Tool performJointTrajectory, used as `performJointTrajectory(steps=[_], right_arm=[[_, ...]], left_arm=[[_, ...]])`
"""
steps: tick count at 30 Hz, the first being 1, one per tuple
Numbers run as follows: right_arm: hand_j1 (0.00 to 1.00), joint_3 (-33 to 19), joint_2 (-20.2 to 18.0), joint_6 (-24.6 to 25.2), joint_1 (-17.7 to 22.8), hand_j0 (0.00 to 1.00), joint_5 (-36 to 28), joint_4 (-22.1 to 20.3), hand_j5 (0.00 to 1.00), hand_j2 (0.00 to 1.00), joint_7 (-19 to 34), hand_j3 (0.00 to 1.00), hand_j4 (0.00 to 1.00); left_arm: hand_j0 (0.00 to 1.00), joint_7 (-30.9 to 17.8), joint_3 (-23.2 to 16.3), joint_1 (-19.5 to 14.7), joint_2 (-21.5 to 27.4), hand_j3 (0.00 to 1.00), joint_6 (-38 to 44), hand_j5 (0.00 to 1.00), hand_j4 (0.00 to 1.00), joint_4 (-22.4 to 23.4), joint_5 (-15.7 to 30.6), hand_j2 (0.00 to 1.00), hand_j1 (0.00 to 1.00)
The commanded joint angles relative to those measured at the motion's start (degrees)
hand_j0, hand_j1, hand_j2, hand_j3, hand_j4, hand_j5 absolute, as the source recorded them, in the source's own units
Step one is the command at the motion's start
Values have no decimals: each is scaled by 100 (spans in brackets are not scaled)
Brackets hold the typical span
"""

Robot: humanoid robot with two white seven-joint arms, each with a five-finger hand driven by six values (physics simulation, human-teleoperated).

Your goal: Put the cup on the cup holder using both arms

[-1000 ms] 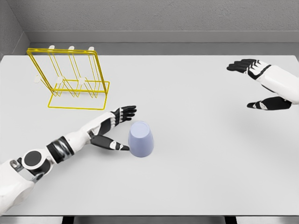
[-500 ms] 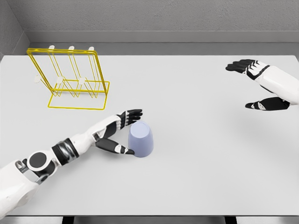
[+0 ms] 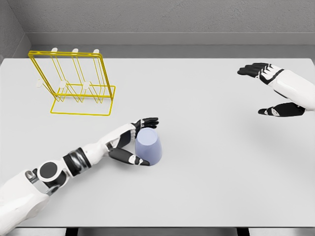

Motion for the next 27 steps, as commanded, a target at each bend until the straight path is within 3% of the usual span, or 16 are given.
performJointTrajectory(steps=[1,12,15,18,27], right_arm=[[100,-1,1,15,0,100,-50,-16,100,100,-11,100,100],[100,-1,1,15,9,100,-50,-8,100,100,-11,100,100],[100,-1,1,15,9,100,-50,-8,100,100,-11,100,100],[100,-1,1,15,9,100,-50,-8,100,100,-11,100,100],[100,-1,1,15,9,100,-50,-8,100,100,-11,100,100]], left_arm=[[100,0,-2,0,-54,100,0,100,100,-4,23,100,100],[100,0,-11,0,-116,100,9,100,100,75,58,100,100],[89,0,-2,0,-124,89,0,89,89,75,102,89,89],[87,0,-2,9,-124,87,0,87,87,137,102,87,87],[64,0,7,18,-124,64,-17,64,64,190,111,64,64]])
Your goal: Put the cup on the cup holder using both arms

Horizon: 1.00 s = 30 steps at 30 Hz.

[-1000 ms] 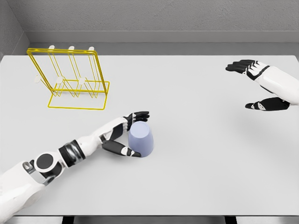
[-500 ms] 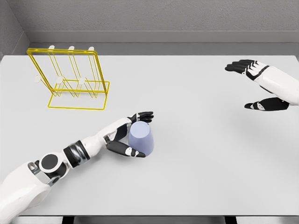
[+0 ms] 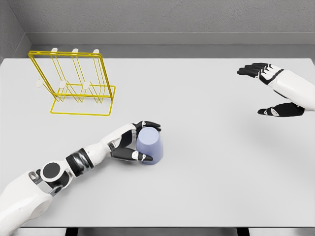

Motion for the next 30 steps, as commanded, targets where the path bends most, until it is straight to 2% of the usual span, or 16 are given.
performJointTrajectory(steps=[1,10,15,21,30], right_arm=[[100,-1,-5,15,0,100,-43,-2,100,100,-3,100,100],[100,-9,-5,15,18,100,-43,7,100,100,-3,100,100],[100,-9,-5,15,18,100,-43,7,100,100,-3,100,100],[100,-9,-5,15,18,100,-43,7,100,100,-12,100,100],[100,-9,-5,15,18,100,-52,7,100,100,-12,100,100]], left_arm=[[64,23,-2,0,3,64,-1,64,64,14,-51,64,64],[61,23,15,0,12,61,-10,61,61,-56,63,61,61],[62,23,68,-9,73,62,-19,62,62,-302,99,62,62],[62,32,288,-9,143,62,-19,62,62,-505,230,62,62],[62,32,683,-18,592,62,-28,62,62,-812,485,62,62]])
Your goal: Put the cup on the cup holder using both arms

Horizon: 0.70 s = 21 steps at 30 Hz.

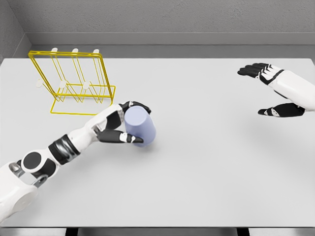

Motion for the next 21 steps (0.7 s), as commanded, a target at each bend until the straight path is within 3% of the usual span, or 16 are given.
performJointTrajectory(steps=[1,21], right_arm=[[100,0,-5,15,0,100,-48,-2,100,100,-3,100,100],[100,-9,-5,15,9,100,-48,-2,100,100,-3,100,100]], left_arm=[[62,0,90,0,161,62,-9,62,62,-92,129,62,62],[63,0,503,-360,820,63,-9,63,63,-312,516,63,63]])
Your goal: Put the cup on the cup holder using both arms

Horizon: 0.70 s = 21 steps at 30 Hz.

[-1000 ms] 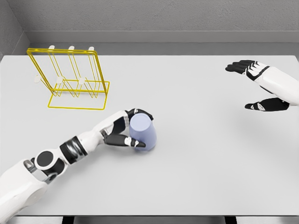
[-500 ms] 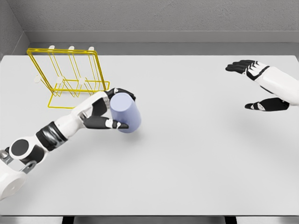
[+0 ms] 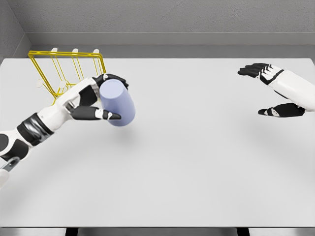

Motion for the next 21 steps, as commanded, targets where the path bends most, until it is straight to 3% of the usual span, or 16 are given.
performJointTrajectory(steps=[1,21], right_arm=[[100,-1,-5,15,0,100,-43,2,100,100,-3,100,100],[100,-1,-5,15,9,100,-34,11,100,100,-3,100,100]], left_arm=[[63,0,142,0,68,63,1,63,63,-9,52,63,63],[63,9,458,-185,288,63,1,63,63,78,263,63,63]])
